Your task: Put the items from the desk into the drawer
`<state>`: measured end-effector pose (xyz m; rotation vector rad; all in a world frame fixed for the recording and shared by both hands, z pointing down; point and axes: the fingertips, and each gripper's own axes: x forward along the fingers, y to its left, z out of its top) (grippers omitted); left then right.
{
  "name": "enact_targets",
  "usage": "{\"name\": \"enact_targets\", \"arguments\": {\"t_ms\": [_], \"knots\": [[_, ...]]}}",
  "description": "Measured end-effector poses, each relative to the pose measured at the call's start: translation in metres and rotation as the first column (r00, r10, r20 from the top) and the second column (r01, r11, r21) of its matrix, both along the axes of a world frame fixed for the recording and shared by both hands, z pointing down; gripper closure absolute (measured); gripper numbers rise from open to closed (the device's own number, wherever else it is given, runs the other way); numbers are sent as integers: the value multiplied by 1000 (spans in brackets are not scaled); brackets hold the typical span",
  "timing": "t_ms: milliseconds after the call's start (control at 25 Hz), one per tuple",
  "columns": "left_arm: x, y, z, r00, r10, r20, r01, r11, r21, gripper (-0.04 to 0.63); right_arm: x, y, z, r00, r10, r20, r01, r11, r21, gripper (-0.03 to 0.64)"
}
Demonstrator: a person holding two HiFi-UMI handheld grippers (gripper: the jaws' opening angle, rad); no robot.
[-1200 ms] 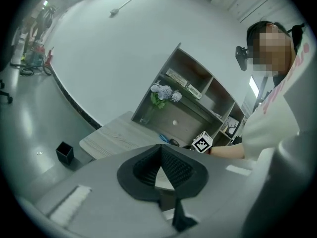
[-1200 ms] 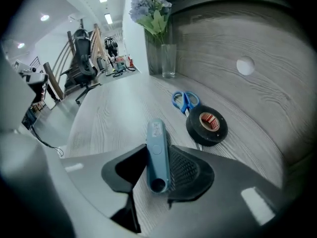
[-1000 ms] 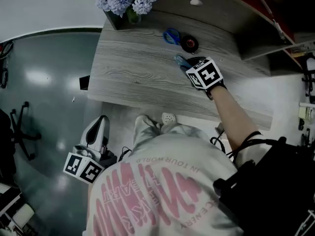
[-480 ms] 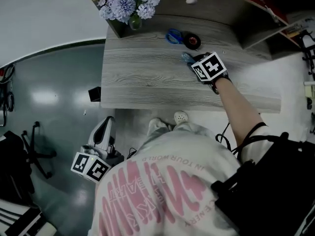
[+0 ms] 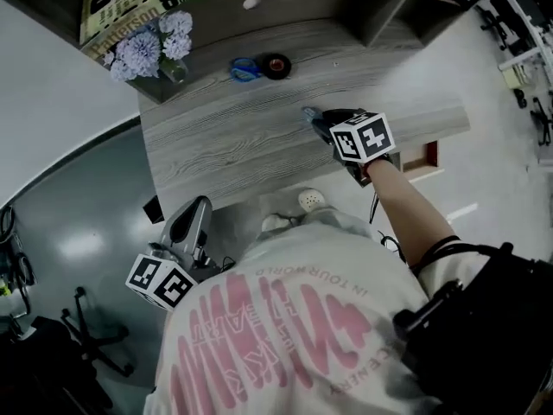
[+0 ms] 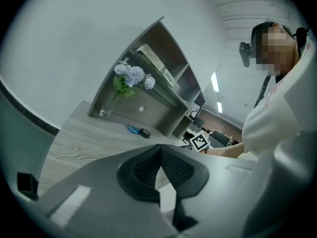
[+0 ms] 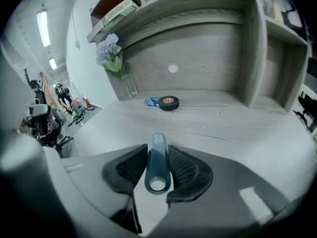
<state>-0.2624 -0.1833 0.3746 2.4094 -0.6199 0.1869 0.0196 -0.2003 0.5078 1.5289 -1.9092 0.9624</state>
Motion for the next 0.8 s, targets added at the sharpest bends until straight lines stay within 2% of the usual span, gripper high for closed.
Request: {"name": "enact_targets", "arguments": {"t_ms": [160,320,480,640,800], "knots": [[39,1,0,986,164,-29,-164,986,12,577,23,47,-21,988,151,14,-152,987,51,482],[73,9,5,952,302,-52,-303,953,3,577,42,99,-42,943,329,52,-333,936,113,482],[117,27,11,888,455,-67,-457,889,-12,577,60,158,-61,868,491,72,-496,854,158,483],[145,47,12,841,535,-79,-537,844,-5,577,73,203,-69,836,547,26,-543,821,174,483],[167,61,9,798,594,-101,-597,802,3,577,88,255,-71,772,635,-17,-624,763,167,483]]}}
